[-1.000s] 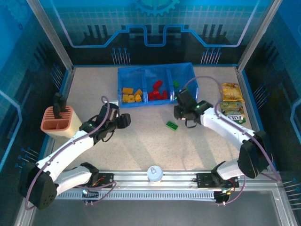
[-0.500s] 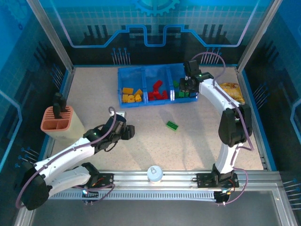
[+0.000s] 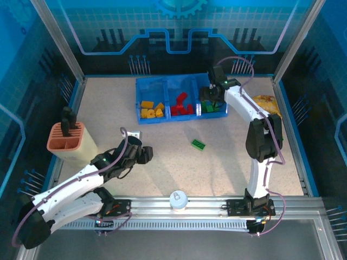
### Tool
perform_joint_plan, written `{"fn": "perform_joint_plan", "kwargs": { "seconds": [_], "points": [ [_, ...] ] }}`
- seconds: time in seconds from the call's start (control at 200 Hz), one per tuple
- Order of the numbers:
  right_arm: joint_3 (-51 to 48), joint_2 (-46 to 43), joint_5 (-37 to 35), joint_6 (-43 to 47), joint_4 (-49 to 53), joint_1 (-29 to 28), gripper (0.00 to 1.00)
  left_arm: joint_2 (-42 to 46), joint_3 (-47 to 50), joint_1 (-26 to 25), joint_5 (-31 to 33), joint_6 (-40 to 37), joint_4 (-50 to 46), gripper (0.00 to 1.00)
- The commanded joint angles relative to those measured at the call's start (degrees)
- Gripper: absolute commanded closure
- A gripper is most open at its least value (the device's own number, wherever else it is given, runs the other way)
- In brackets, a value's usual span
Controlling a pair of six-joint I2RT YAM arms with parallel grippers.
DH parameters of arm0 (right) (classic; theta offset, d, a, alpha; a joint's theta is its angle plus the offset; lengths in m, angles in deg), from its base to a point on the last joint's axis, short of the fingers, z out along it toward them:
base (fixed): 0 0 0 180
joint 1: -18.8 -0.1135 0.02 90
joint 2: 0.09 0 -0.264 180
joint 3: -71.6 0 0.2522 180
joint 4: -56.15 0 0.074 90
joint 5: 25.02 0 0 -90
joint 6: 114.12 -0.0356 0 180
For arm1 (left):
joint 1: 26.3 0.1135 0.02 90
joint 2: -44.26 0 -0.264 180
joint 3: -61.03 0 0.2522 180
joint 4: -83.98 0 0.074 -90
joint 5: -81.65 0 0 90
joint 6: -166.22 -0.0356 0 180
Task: Sort the legos into containers by color
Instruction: Place the lego in the container, then pick up the lego from the center of the table.
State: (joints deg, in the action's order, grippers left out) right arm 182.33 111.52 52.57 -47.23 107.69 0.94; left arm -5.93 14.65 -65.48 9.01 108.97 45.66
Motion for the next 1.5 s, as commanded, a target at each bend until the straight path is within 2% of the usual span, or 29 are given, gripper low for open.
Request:
{"fn": "perform_joint_plan", "kwargs": {
  "seconds": [0.0, 0.185, 0.3, 0.38, 0.57, 0.705, 0.94, 1.04, 1.151, 1.251, 1.371, 1.496],
  "points": [
    [-8.5, -8.2, 0.4, -1.8, -4.0, -1.6, 0.22, 0.8, 0.6, -0.4, 1.3, 0.7, -1.0, 0.39],
    [-27.7, -19.7, 7.5, 0.2, -13.7, -3.8, 0.21, 0.5, 2.0, -0.5, 0.8, -0.1, 1.3, 0.39],
    [-35.5, -23.7, 11.7, 3.0, -16.2, -5.7, 0.20, 0.0, 3.7, -0.6, -1.4, -0.3, 4.3, 0.39],
    [-39.1, -24.6, 12.2, 5.9, -17.3, -7.8, 0.18, -0.2, 4.9, -0.7, -3.6, -0.6, 6.3, 0.39],
    [-40.6, -19.9, 11.8, 9.9, -16.5, -10.4, 0.17, -1.0, 6.8, -1.5, -10.2, -2.0, 10.0, 0.39],
    [-39.2, -16.1, 8.2, 10.5, -14.9, -12.2, 0.18, 0.2, 8.1, -3.1, -10.6, -1.1, 10.1, 0.39],
    [-39.0, -12.1, 6.7, 11.2, -14.4, -15.5, 0.21, 1.1, 9.9, -4.7, -10.2, 0.6, 10.2, 0.39],
    [-39.3, -11.7, 5.6, 10.7, -14.1, -16.2, 0.30, 1.0, 10.0, -4.9, -9.6, 0.6, 10.4, 0.39],
    [-39.2, -11.9, 4.2, 10.3, -13.6, -16.6, 0.51, 0.5, 10.0, -4.9, -9.1, 0.2, 10.9, 0.39],
    [-38.2, -12.1, 3.2, 10.2, -12.6, -16.7, 0.66, -0.2, 9.8, -4.9, -9.0, 0.0, 10.7, 0.39],
    [-36.5, -13.4, 2.6, 10.6, -10.7, -16.7, 0.75, -0.2, 9.9, -5.0, -9.1, 0.1, 10.3, 0.39],
    [-36.0, -16.9, 1.4, 9.3, -10.3, -15.0, 0.78, 0.1, 10.3, -5.2, -8.7, 0.1, 10.3, 0.39]
  ]
}}
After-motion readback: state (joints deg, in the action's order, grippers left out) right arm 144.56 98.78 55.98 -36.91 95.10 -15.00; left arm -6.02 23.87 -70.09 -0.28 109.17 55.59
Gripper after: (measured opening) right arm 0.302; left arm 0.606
